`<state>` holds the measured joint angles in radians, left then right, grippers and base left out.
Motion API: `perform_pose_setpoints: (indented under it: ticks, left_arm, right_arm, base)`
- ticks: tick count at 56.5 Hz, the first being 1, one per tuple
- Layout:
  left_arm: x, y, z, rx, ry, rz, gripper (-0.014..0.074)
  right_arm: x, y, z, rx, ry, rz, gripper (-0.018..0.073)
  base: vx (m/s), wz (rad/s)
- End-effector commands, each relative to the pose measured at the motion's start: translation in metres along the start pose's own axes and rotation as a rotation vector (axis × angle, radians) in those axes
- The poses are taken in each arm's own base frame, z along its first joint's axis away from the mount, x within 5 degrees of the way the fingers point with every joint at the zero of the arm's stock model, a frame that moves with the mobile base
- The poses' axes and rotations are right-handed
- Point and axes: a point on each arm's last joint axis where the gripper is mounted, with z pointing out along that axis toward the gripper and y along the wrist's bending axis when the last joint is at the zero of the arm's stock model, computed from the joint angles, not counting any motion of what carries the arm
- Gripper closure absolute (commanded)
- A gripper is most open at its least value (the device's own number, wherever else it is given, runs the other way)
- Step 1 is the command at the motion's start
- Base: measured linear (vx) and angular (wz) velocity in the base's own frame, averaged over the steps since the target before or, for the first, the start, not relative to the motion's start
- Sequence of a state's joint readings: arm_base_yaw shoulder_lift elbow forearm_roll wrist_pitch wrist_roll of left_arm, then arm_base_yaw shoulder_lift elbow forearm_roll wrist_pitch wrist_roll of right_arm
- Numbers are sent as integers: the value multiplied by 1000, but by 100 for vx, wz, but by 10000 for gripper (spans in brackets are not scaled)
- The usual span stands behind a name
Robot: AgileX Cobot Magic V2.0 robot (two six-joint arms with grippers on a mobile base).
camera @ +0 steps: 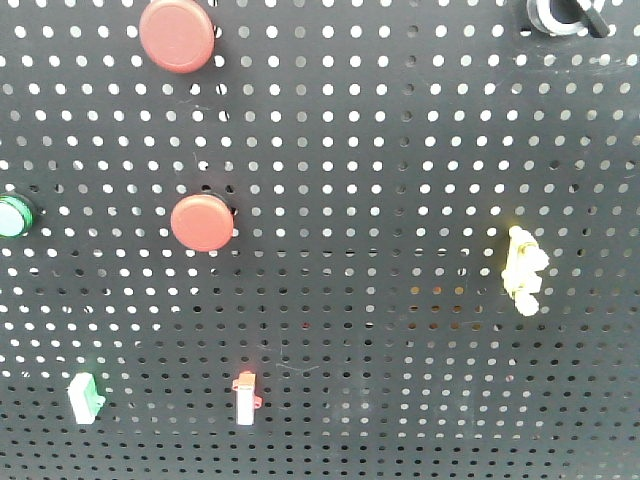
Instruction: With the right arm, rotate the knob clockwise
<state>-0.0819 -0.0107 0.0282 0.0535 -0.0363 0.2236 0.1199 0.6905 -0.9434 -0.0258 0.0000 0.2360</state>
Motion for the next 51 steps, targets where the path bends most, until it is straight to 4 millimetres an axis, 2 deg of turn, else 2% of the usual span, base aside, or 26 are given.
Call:
perform_pose_setpoints:
  ticks: [1,6,18,23,28,38,51]
  left_arm:
    - [3,-2,-1,-6,-62,-10,603]
    - [3,-2,-1,-6,-62,-10,603]
    - [3,-2,-1,-6,-62,-10,603]
    - [3,-2,-1,-6,-62,-10,603]
    - [3,-2,-1,-6,-62,-10,603]
    - [3,-2,-1,-6,-62,-10,603]
    - [3,-2,-1,-6,-62,-10,603]
  right_arm:
    - [-14,3,8,-14,-72,18,567]
    - [-15,5,15,-24,-55,-112,567]
    - [-23,32,18,-179,-42,-637,567]
    - [-26,42,15,-244,-47,-774,567]
    - [-21,53,17,-312,-27,-904,567]
    - [-12,73,29,-397,31,-1069,567]
    - [-20,83,48,-309,73,-1212,551]
  base:
    - [0,0]
    - [0,0]
    - [0,0]
    - [0,0]
    - [0,0]
    - [0,0]
    - [0,0]
